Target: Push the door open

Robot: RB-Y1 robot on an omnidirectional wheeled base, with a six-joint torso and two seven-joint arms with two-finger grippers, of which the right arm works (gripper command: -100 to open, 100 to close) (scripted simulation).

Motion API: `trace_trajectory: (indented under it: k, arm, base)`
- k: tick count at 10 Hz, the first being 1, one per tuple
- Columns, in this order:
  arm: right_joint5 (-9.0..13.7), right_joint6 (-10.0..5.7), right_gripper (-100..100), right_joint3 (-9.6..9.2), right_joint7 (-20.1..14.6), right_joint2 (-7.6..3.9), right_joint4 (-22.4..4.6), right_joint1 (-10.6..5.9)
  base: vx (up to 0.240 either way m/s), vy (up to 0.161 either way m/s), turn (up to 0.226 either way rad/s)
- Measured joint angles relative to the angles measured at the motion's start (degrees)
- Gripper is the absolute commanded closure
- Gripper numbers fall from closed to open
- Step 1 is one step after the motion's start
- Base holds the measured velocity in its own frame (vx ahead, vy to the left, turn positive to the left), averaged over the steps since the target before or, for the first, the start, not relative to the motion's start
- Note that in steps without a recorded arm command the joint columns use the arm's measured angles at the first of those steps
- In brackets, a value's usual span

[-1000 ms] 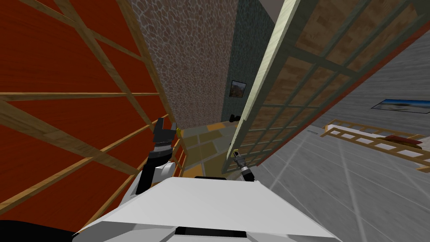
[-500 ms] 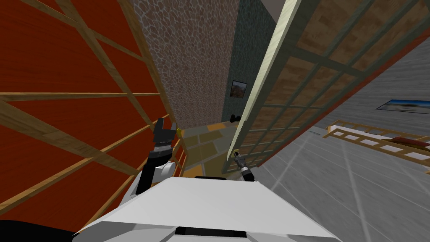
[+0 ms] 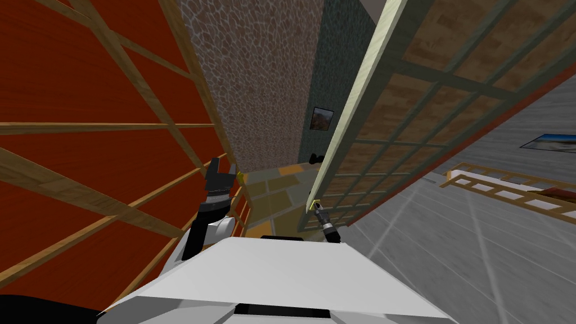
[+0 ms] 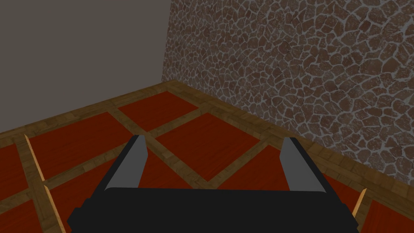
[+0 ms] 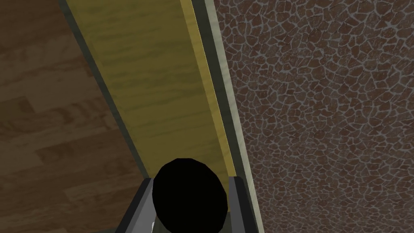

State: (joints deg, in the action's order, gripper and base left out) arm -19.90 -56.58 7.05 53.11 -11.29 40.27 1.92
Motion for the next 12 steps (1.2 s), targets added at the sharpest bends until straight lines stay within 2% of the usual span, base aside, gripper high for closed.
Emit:
trace_trajectory:
  k: [1,2,3,4,6,7,9,10,12]
  arm:
    - [0.56,0.4,100,-0.01,-1.66,0.26,0.85,0.46]
    - [1.22,0.4,100,0.06,-3.22,0.41,0.42,0.11]
    - [1.45,0.82,100,-0.01,-4.36,0.59,1.45,0.64]
    - [1.97,0.65,100,0.04,-5.56,0.72,0.79,0.2]
    - [2.92,0.88,100,-0.02,-8.32,0.93,1.71,0.83]
    - [3.5,0.6,100,0.1,-9.68,0.93,0.81,0.26]
    - [4.52,0.91,100,0.18,-12.4,1.09,0.87,0.09]
    - [5.01,1.44,100,0.08,-14.02,1.24,2.1,0.78]
    - [6.24,1.19,100,0.25,-16.75,1.57,1.67,0.49]
  base:
    - [0.045,0.002,0.032]
    - [0.034,-0.006,0.022]
    - [0.032,-0.009,0.028]
    - [0.041,-0.009,0.045]
    - [0.03,0.001,0.023]
    - [0.035,0.006,0.039]
    - [0.042,-0.005,0.026]
    - [0.05,-0.009,0.048]
    - [0.039,-0.01,0.027]
